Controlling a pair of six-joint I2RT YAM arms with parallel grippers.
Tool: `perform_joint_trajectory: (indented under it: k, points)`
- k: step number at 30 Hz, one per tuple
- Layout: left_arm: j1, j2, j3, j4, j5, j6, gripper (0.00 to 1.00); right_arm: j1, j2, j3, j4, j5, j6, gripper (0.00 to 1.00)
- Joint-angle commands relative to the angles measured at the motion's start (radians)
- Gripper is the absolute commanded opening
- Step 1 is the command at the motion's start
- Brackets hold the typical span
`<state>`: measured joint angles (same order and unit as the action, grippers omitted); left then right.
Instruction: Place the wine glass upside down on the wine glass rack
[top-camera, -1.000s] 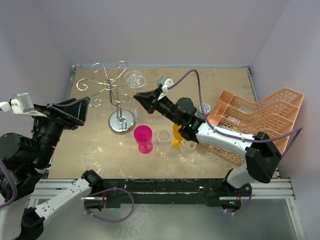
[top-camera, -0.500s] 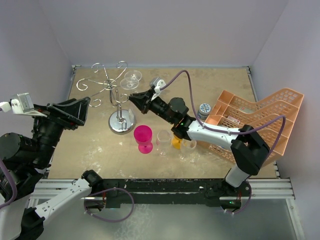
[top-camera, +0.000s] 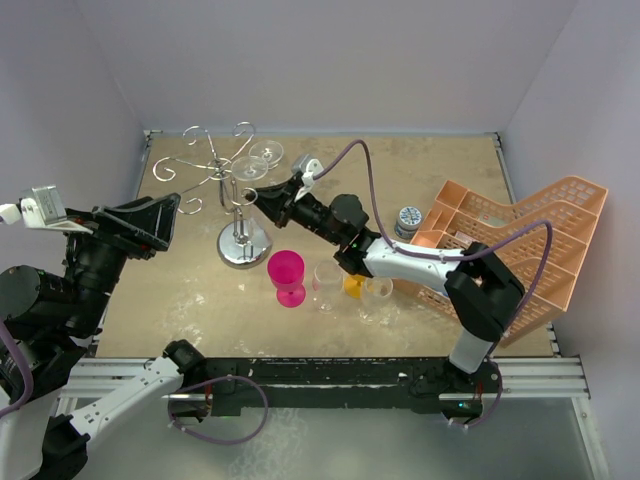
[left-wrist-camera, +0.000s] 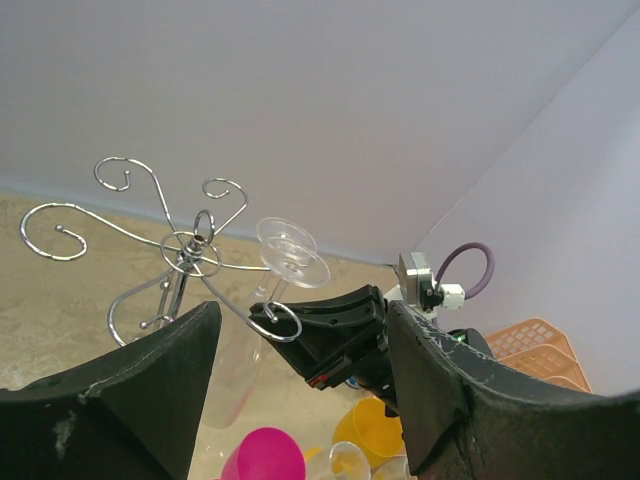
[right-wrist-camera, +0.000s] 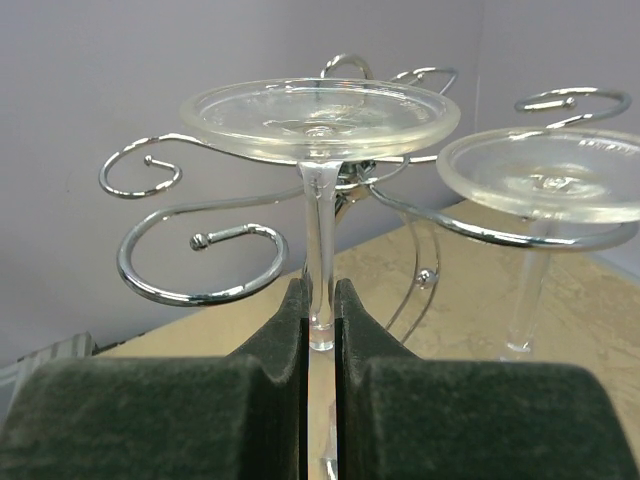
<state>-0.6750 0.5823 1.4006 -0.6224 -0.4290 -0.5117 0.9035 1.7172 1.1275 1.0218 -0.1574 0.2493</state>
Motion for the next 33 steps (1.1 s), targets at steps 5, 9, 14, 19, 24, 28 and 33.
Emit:
perform_joint_trajectory:
  k: [5, 9, 14, 19, 24, 28, 33]
  points:
    - [0.000, 0.012, 0.000, 0.044, -0.011, -0.007, 0.65, 0.021, 0.007, 0.053, 0.102, -0.060, 0.022, 0.00]
    - [0.000, 0.009, 0.000, 0.048, -0.014, -0.008, 0.65, 0.027, 0.020, 0.075, 0.087, -0.107, 0.030, 0.00]
    - [0.000, -0.002, -0.009, 0.058, -0.015, -0.011, 0.65, 0.034, 0.028, 0.086, 0.082, -0.123, 0.036, 0.00]
    - [0.000, 0.000, -0.007, 0.054, -0.008, -0.010, 0.65, 0.035, 0.044, 0.105, 0.070, -0.121, 0.037, 0.00]
    - [0.000, 0.000, -0.004, 0.048, -0.013, -0.009, 0.65, 0.037, 0.045, 0.112, 0.068, -0.169, 0.037, 0.00]
    - [0.000, -0.002, -0.006, 0.046, -0.018, -0.009, 0.65, 0.038, 0.017, 0.086, 0.082, -0.184, 0.035, 0.00]
    - [0.000, -0.004, -0.008, 0.046, -0.020, -0.011, 0.65, 0.041, -0.032, 0.023, 0.119, -0.169, 0.044, 0.00]
